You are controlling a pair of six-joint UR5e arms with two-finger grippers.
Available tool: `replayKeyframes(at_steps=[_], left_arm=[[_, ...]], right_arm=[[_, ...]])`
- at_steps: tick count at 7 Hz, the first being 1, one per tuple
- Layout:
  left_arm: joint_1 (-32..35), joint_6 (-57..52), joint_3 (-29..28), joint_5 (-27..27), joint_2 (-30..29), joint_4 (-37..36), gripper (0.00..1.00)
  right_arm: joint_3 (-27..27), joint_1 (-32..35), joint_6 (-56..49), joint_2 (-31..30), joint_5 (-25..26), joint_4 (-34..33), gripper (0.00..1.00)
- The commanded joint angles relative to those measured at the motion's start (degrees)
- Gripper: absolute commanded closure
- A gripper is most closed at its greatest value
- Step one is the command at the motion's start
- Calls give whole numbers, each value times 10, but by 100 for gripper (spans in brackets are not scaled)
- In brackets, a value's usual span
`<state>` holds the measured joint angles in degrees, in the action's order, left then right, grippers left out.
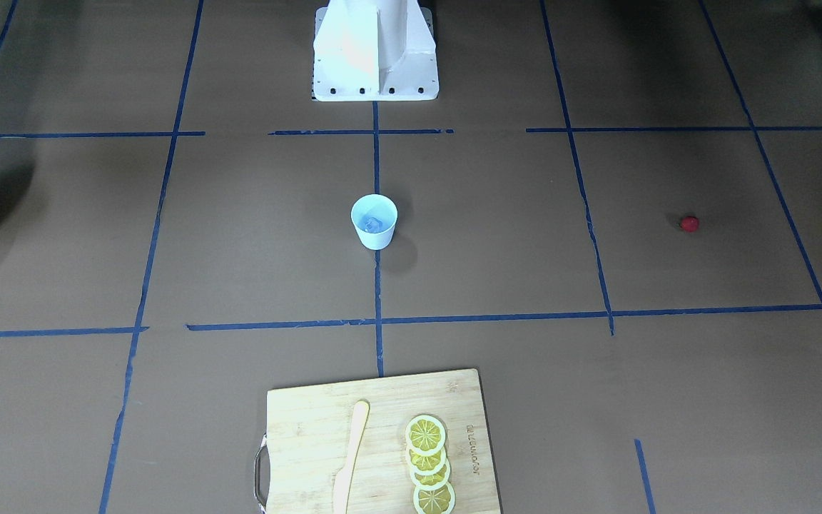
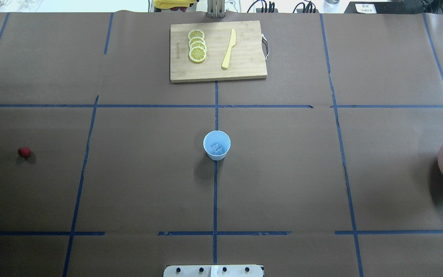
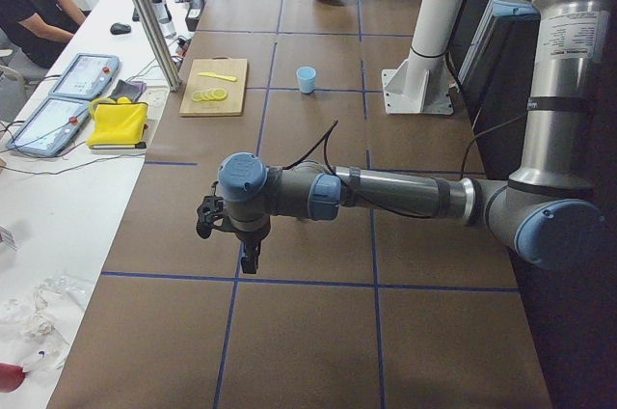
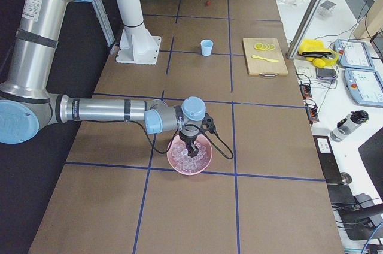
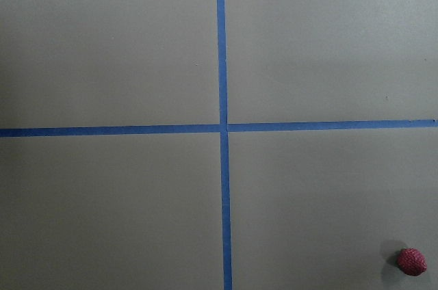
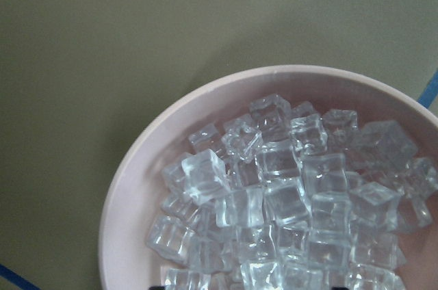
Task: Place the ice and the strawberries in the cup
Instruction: 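Lower the right gripper into the bowl and grasp a third ice cube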
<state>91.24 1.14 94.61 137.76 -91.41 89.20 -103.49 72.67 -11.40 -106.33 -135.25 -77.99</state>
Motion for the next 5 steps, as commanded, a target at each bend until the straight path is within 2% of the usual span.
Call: replayKeyframes(at_steps=[1, 5], left_arm=[[0, 0, 0, 0, 0, 0, 0], [1, 0, 0, 0, 0, 0, 0]], right_arm=[[3, -22, -5, 5, 3, 1, 20], [19, -26, -6, 9, 6, 1, 21]])
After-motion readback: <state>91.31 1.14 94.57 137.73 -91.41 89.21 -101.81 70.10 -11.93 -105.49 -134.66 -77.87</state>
